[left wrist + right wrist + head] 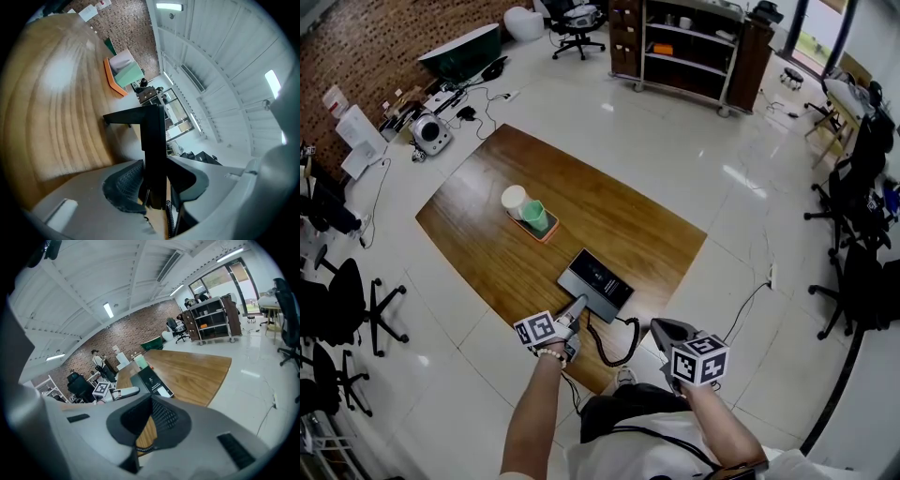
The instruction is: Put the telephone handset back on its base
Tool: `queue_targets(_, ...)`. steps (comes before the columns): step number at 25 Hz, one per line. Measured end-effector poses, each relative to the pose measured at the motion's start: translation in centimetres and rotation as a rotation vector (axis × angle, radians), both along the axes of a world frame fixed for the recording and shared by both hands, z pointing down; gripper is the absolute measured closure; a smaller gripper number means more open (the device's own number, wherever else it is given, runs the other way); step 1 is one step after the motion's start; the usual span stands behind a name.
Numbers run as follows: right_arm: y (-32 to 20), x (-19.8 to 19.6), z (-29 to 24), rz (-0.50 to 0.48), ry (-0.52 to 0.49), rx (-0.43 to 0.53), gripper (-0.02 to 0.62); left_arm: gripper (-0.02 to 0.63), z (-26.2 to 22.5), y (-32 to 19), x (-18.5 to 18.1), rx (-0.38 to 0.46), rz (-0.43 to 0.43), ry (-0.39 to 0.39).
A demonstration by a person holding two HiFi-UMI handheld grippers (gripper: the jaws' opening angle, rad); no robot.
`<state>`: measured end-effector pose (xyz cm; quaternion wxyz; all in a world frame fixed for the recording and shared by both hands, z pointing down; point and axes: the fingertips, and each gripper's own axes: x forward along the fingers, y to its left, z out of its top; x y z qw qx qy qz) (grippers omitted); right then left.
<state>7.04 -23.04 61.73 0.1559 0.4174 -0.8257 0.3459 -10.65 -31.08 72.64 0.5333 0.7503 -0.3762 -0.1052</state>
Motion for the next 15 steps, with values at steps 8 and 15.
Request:
queue_targets(8,0.5,-0.3,-0.7,0.006,-0.028,-0.007,0.583,0.434,-0.1,0.6,-0.7,-0.044,-0.060,-0.123)
queue_targets(15,0.7,-0.2,-1.6,0.022,-0.056,-0.009,0.583,0.440,-5.8,4.3,-4.3,0.011,-0.184,-0.142)
